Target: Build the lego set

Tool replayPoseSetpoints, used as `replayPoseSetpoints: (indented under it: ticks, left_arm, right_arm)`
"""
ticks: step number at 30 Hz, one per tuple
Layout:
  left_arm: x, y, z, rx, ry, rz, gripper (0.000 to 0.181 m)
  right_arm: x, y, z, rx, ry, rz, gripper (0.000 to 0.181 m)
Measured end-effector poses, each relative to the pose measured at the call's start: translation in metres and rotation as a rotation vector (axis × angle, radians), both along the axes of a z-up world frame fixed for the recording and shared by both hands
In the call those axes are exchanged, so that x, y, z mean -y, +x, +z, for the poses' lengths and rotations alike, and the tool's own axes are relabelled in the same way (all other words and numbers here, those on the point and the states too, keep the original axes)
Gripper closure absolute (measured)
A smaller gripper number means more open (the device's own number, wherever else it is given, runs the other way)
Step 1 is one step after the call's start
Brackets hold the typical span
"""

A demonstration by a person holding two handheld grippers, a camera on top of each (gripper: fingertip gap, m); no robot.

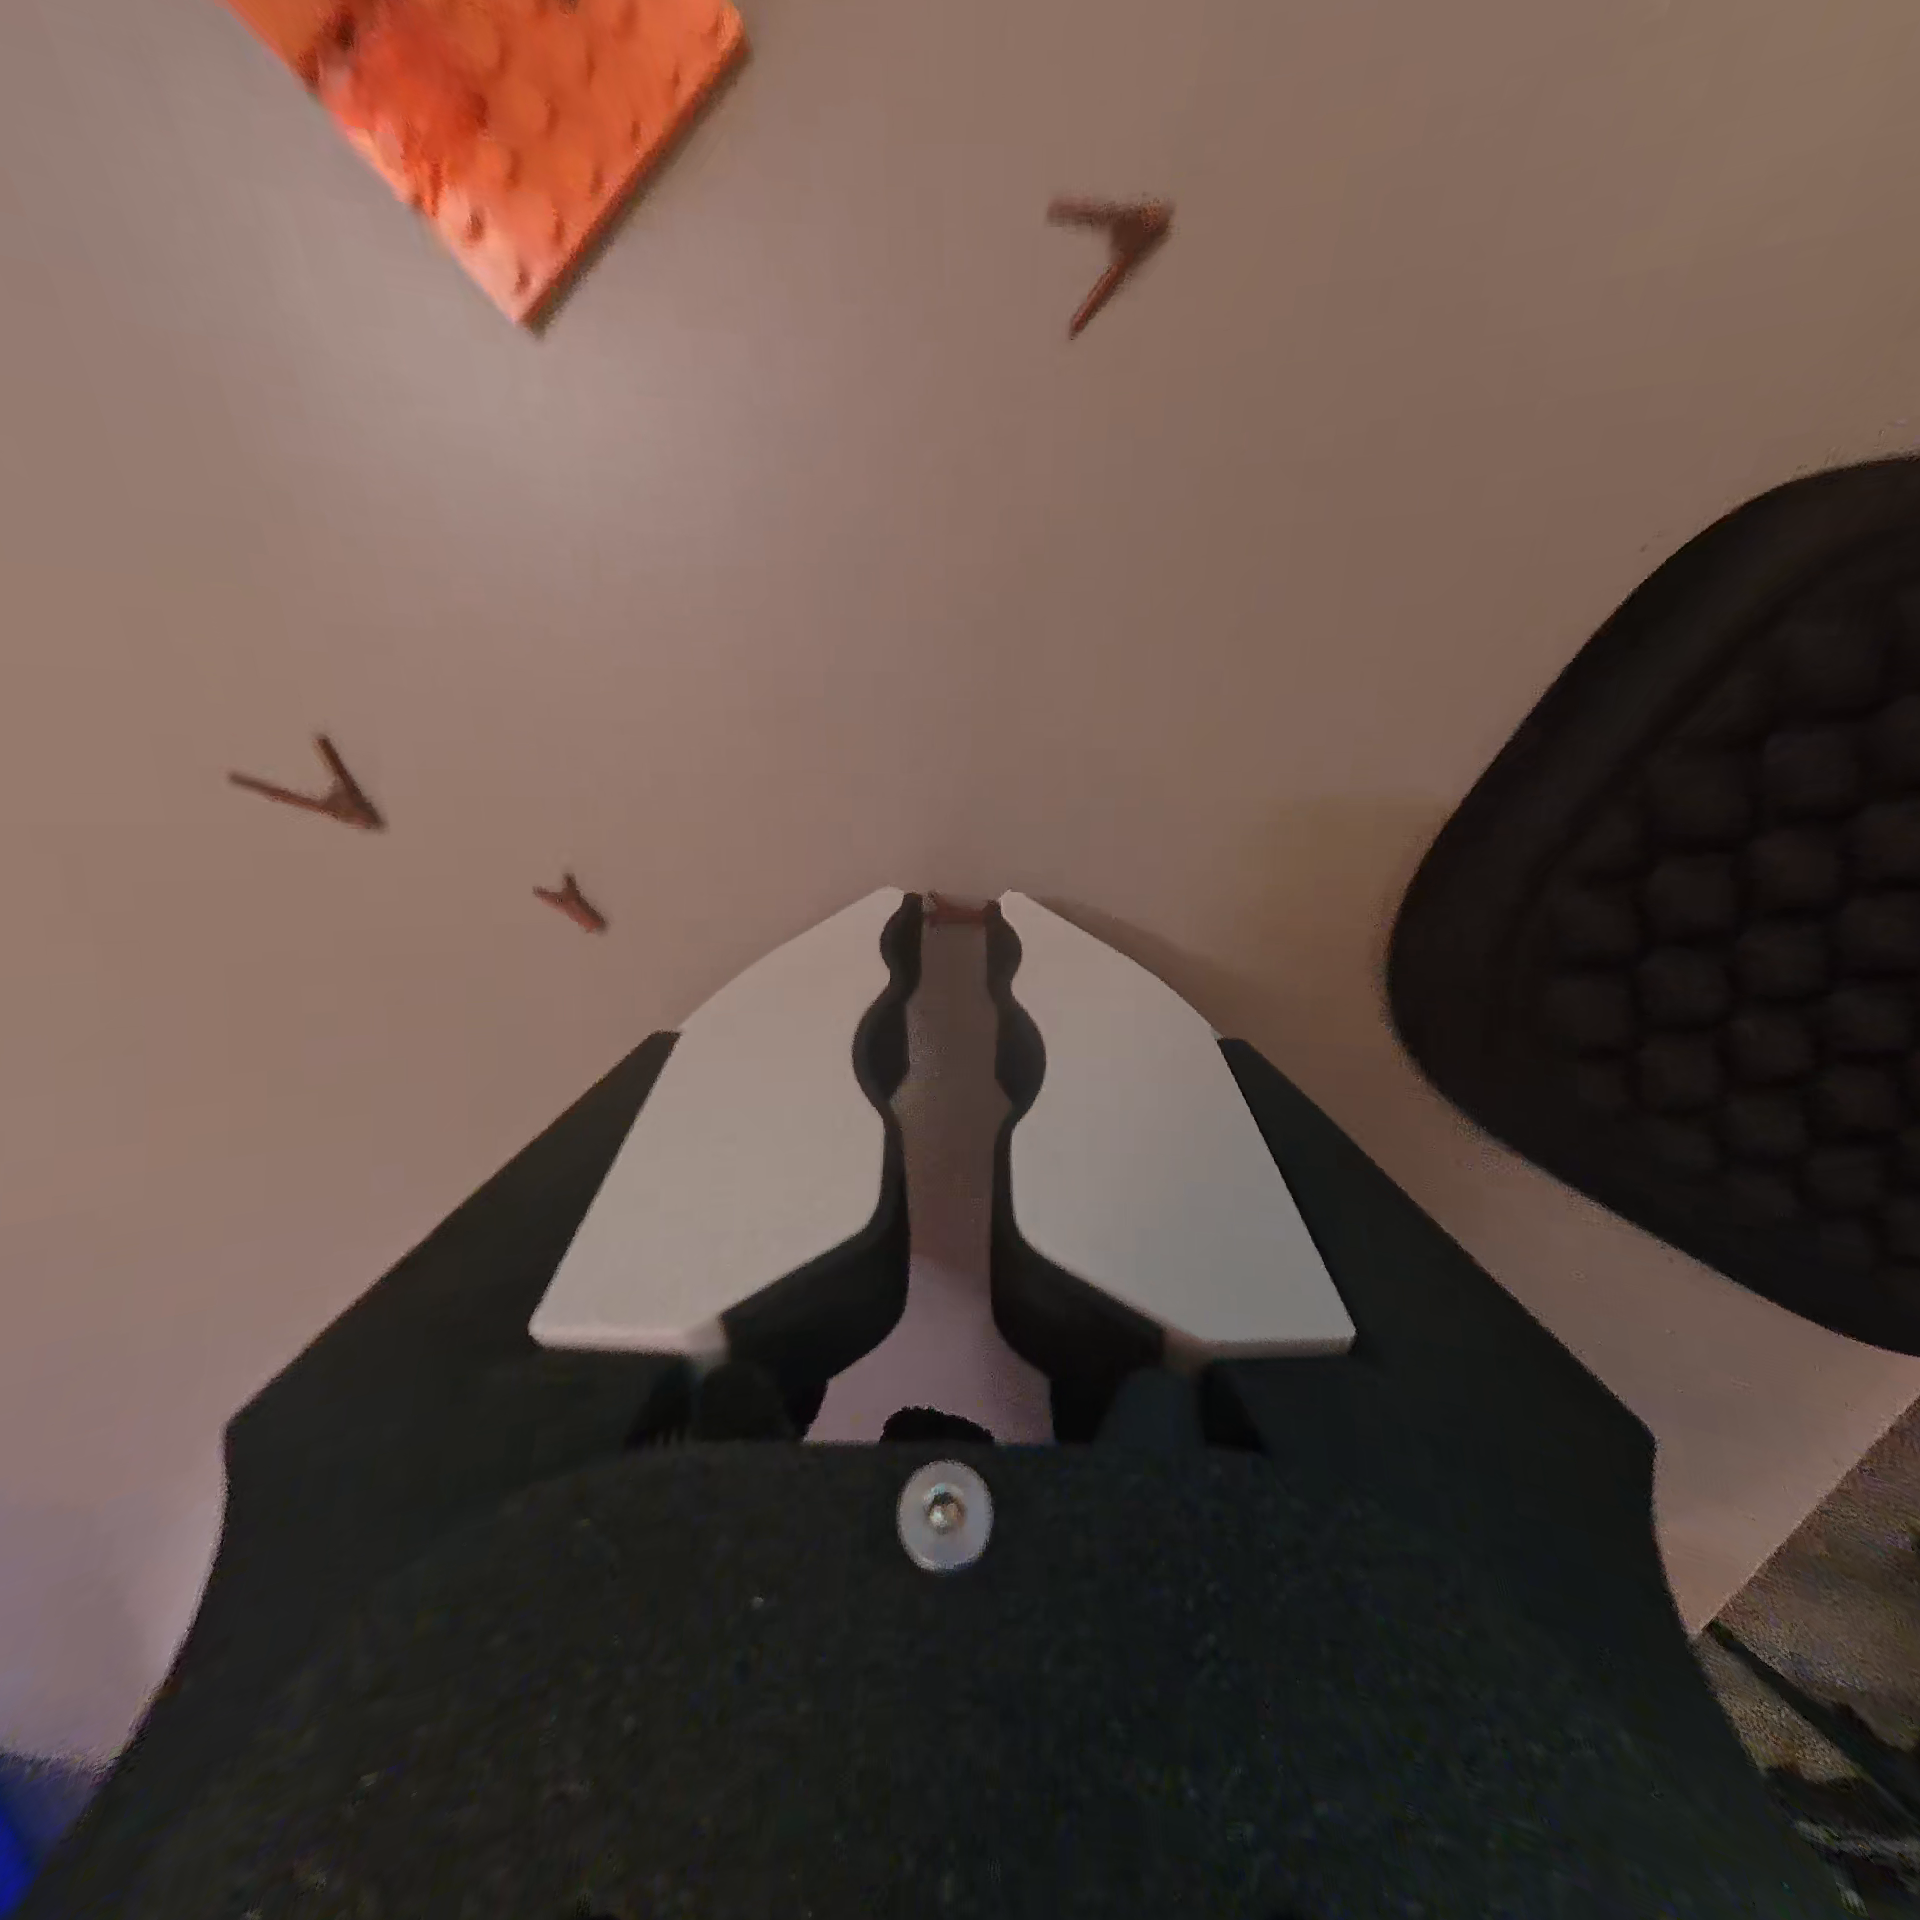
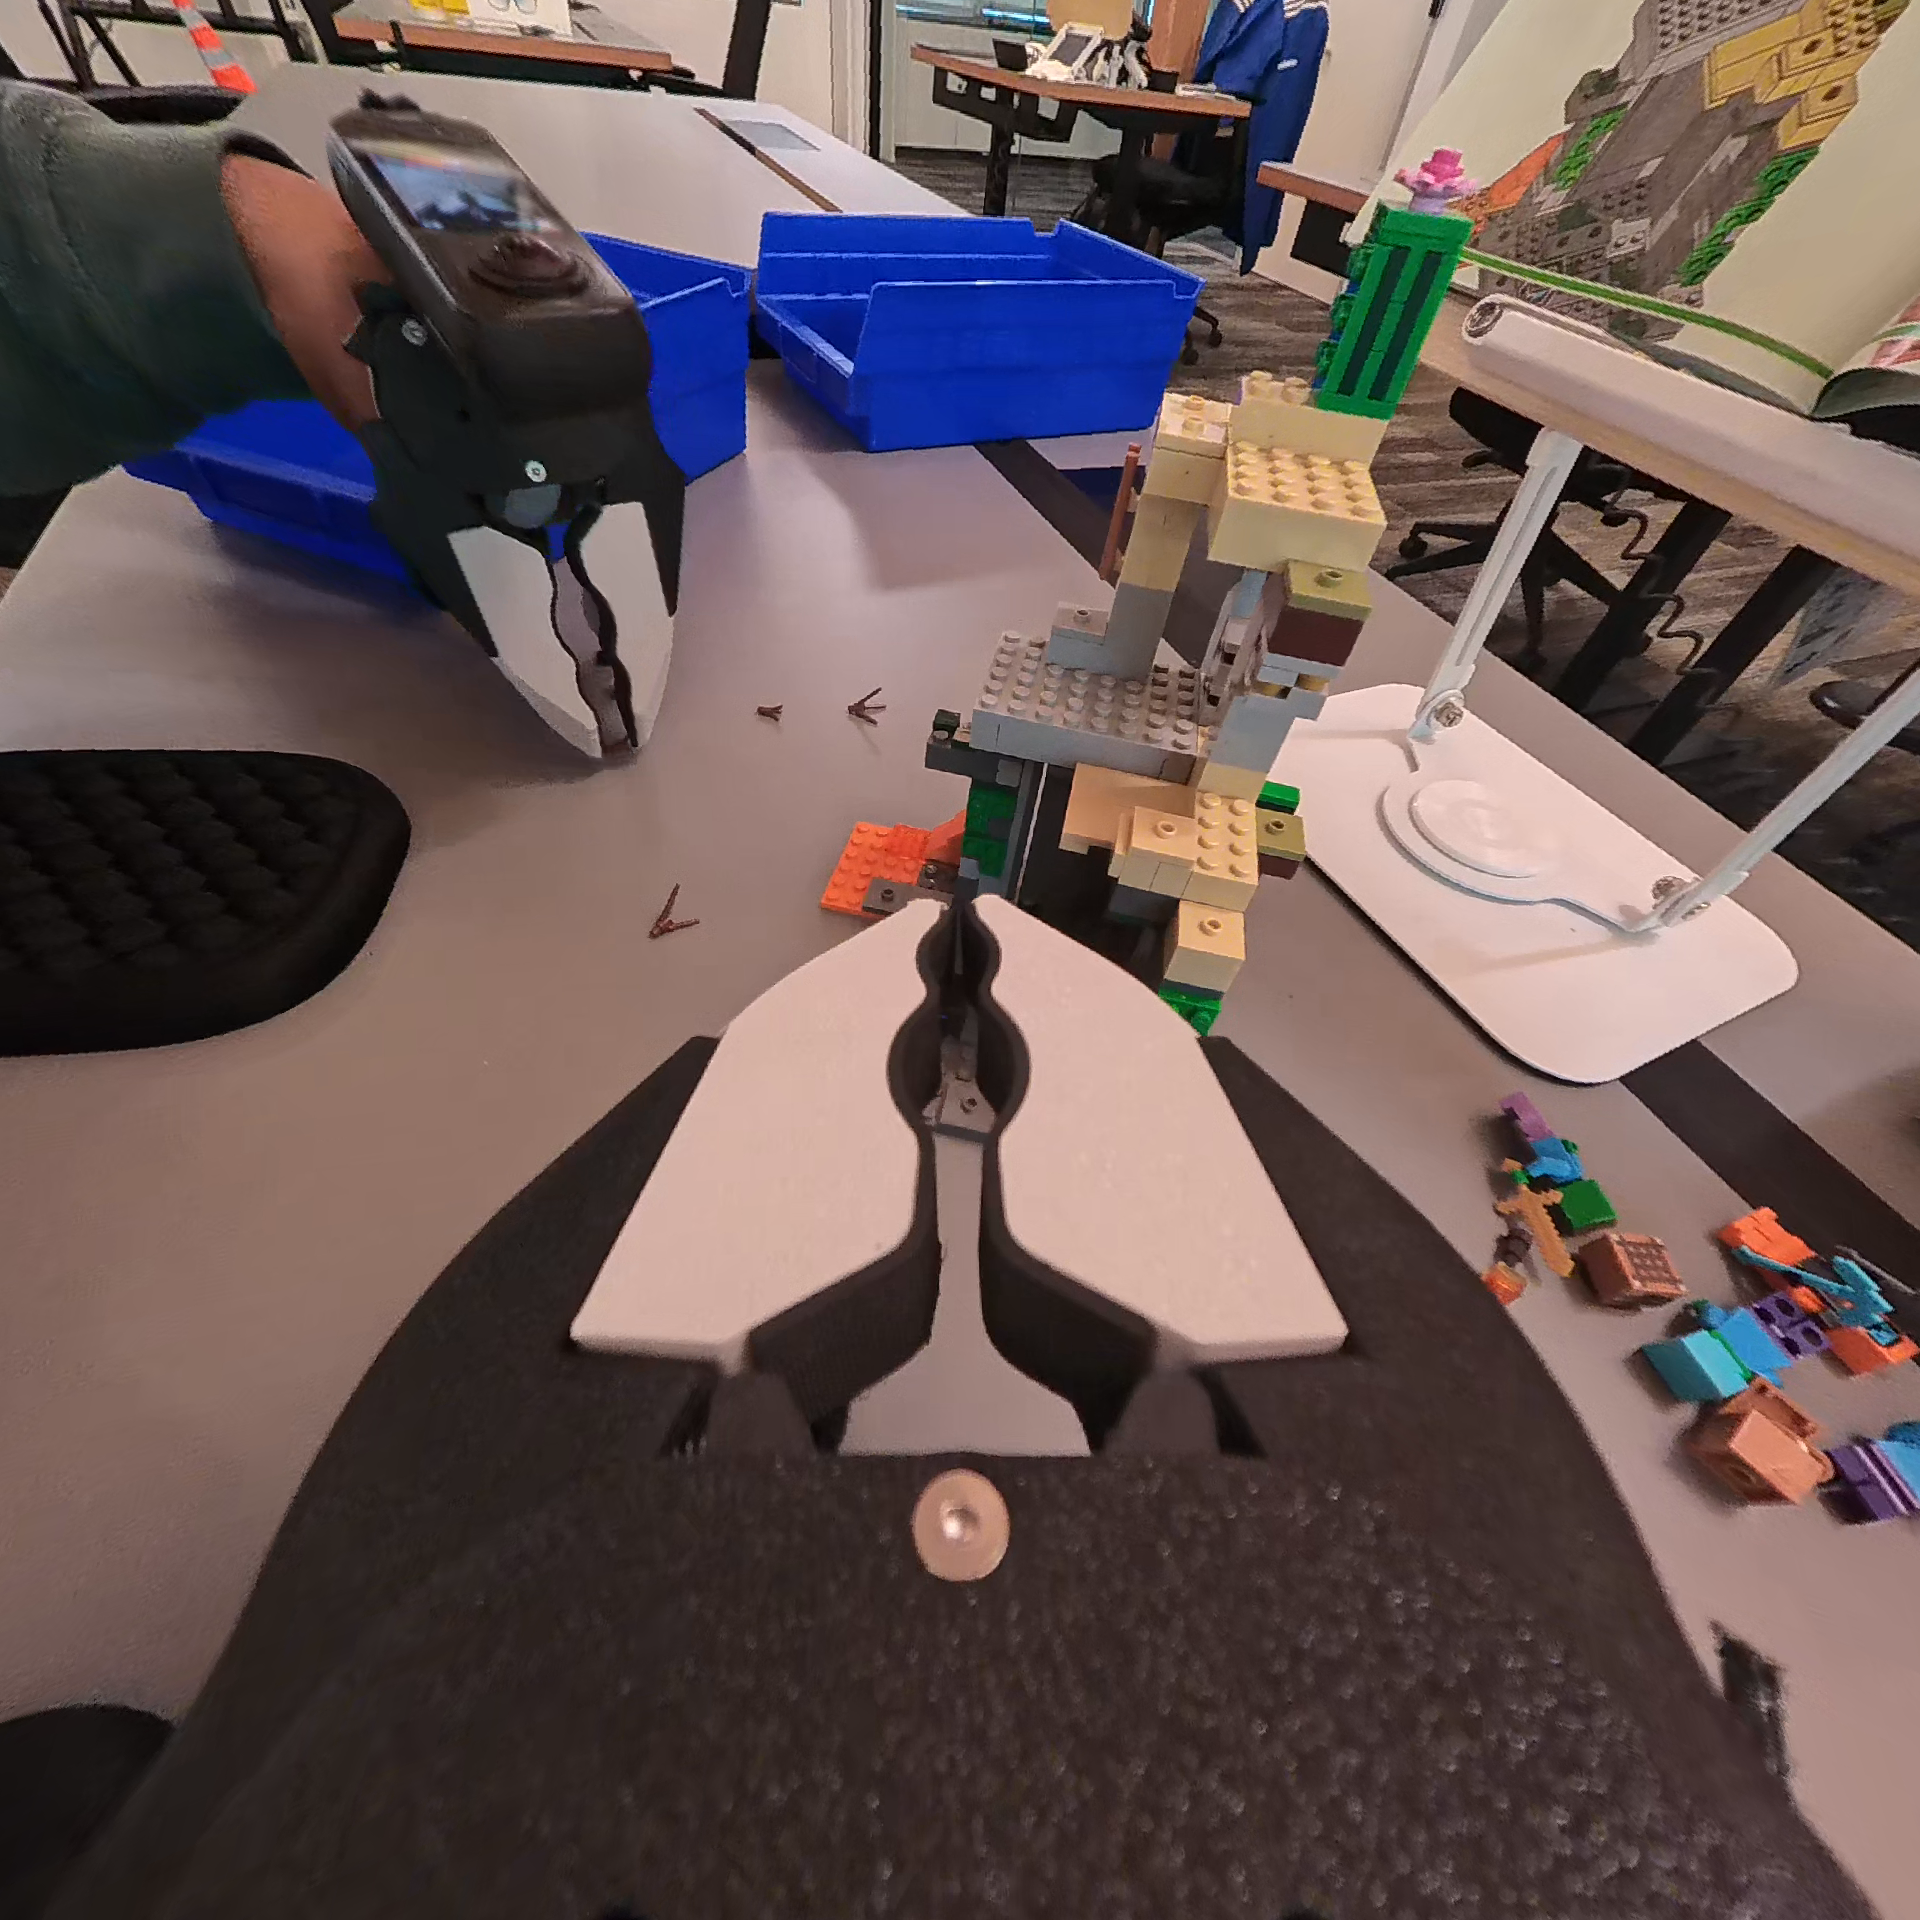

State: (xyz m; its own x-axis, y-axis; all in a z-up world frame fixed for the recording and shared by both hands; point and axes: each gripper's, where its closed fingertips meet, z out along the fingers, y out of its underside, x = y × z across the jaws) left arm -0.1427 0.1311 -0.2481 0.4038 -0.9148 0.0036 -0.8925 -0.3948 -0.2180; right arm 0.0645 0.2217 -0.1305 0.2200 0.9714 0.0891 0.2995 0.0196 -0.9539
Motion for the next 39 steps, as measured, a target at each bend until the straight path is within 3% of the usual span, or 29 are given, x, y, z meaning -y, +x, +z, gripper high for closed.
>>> replayPoseSetpoints:
  ticks: [5,9,16,28,34,39]
  left_arm:
    - [0.002,0.047,0.014,0.11,0.027,-0.069,0.17]
    - [0.009,0.083,0.01,0.158,-0.002,-0.136,0.17]
    - [0.012,0.102,0.003,0.171,-0.013,-0.184,0.166]
    - [0.004,0.073,0.044,0.296,0.069,-0.052,0.151]
    - [0.003,0.053,0.051,0.285,0.131,0.012,0.153]
    - [-0.004,0.016,0.093,0.309,0.317,0.167,0.165]
  right_arm:
    - [0.002,-0.001,0.0,0.004,0.003,0.005,0.181]
    - [0.004,-0.001,0.001,0.007,0.008,0.01,0.181]
    - [0.004,-0.001,0.002,0.009,0.011,0.013,0.181]
    - [0.006,-0.003,-0.002,0.019,0.004,0.021,0.181]
    - [0.008,-0.005,-0.004,0.032,0.007,0.029,0.181]
    - [0.006,-0.002,-0.001,0.026,0.012,0.021,0.181]
